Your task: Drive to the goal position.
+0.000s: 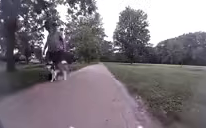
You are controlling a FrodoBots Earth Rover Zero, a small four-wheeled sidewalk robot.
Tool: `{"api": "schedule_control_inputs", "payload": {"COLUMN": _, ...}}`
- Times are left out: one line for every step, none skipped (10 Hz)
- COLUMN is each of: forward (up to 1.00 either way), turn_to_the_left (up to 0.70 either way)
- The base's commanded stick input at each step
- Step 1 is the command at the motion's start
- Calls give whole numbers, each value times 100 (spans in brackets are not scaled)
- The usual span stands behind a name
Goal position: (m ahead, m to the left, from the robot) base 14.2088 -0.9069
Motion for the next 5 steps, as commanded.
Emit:
{"api": "schedule_control_inputs", "payload": {"forward": 70, "turn_to_the_left": 0}}
{"api": "schedule_control_inputs", "payload": {"forward": 70, "turn_to_the_left": 0}}
{"api": "schedule_control_inputs", "payload": {"forward": 70, "turn_to_the_left": 0}}
{"api": "schedule_control_inputs", "payload": {"forward": 70, "turn_to_the_left": 0}}
{"api": "schedule_control_inputs", "payload": {"forward": 70, "turn_to_the_left": 0}}
